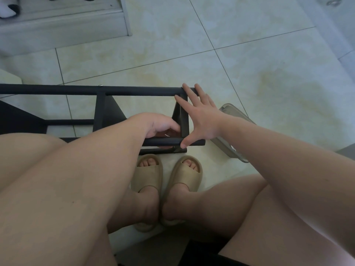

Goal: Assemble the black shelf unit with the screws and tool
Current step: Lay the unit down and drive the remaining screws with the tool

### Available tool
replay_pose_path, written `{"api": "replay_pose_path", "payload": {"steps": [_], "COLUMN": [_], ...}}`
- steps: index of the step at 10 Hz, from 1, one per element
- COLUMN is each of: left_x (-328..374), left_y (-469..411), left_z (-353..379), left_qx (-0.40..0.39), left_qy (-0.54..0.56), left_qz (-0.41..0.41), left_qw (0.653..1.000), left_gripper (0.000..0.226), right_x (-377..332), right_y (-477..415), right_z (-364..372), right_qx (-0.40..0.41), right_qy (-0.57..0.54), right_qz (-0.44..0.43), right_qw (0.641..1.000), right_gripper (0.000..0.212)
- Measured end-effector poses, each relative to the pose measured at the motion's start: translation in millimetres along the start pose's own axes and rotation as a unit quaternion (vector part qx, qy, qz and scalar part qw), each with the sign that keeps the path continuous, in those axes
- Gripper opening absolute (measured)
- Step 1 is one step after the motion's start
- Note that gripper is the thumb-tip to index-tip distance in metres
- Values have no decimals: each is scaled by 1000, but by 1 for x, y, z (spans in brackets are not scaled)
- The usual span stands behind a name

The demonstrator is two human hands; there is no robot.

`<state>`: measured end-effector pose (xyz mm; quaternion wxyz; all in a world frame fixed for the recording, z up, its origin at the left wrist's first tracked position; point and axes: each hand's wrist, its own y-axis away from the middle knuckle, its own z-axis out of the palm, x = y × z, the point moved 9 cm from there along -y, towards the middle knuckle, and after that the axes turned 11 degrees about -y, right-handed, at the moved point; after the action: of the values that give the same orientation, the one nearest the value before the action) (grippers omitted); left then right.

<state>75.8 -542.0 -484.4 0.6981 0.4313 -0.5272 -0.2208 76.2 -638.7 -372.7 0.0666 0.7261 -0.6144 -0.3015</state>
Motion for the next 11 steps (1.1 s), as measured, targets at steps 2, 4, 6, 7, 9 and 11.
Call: {"api": "replay_pose_path", "payload": {"steps": [2,4,6,7,9,11], "left_x": [0,3,0,-1,1,0], "left_y": [1,3,0,0,2,-1], "left_z": [-2,2,-2,-3,-2,-2], "left_qx": [27,5,19,27,19,22], "left_qy": [-31,0,-5,-29,-30,-11], "left_qz": [-5,5,-3,-11,-5,-6], "left_qw": [999,1000,1000,999,999,1000], "left_gripper": [33,27,21,24,18,17], "right_x": [0,-1,0,0,2,1], "right_y": [0,0,0,0,-1,-1], "right_z": [1,0,1,1,2,2], "right_qx": [-3,-3,-2,-2,0,0], "right_qy": [1,2,0,1,0,0], "right_qz": [0,0,-2,-1,-1,-2], "right_qw": [1000,1000,1000,1000,1000,1000], "right_gripper": [150,150,149,150,150,150]}}
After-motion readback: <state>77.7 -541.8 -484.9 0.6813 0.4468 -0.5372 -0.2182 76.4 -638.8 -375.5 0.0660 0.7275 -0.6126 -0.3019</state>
